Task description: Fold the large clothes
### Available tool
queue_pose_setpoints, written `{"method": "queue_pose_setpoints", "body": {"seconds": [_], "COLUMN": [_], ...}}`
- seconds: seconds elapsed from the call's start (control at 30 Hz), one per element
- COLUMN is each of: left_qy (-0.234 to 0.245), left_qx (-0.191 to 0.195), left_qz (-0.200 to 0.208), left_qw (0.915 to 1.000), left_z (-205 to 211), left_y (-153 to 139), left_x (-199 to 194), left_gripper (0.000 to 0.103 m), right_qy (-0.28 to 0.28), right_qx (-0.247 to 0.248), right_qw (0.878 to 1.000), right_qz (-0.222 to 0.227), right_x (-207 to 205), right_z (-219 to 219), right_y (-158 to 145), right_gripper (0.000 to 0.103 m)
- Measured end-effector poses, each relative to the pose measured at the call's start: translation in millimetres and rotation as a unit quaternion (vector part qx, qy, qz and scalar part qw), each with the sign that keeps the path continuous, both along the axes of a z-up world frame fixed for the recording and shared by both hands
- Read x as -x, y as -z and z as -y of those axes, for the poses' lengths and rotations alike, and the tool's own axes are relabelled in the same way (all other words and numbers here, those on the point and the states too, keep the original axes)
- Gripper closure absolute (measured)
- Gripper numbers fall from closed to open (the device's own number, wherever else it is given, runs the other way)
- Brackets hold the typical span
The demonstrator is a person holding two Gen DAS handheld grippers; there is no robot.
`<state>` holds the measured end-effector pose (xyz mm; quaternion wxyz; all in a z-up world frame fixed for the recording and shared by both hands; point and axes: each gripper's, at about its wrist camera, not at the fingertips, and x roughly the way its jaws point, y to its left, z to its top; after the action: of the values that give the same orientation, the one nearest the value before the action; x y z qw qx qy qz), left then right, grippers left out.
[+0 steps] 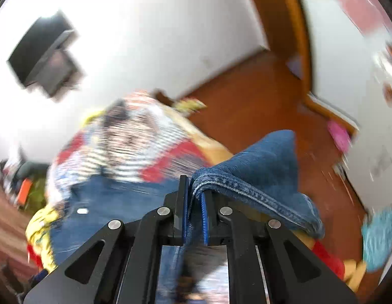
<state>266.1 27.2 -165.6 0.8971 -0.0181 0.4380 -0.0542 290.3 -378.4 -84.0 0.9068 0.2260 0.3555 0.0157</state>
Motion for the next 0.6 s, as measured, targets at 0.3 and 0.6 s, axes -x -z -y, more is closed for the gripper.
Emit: {"method": "queue_pose_setpoints", "body": {"seconds": [0.3, 0.6], "left_qy": [-0.014, -0.020], "left_qx": [0.008, 0.007], "left_qz": [0.014, 0.006], "left_qw": [0.9998, 0.9998], "left_z": [-21.2, -38.1], "left_y": [-11.2, -9.7], "left_x": [17.9, 33.0], "left_gripper": [0.008, 0.008], "right_qy": [-0.212, -0.287], "right_qx": [0.016, 0.029], "right_qw": [0.977, 0.948], "right_qz": [0.030, -0.133], "right_x": [-0.1, -3.9], "right_z": [-148.1, -206.7], "right_y": [-25.2, 79.6], "right_gripper": [0.095, 0.095]}}
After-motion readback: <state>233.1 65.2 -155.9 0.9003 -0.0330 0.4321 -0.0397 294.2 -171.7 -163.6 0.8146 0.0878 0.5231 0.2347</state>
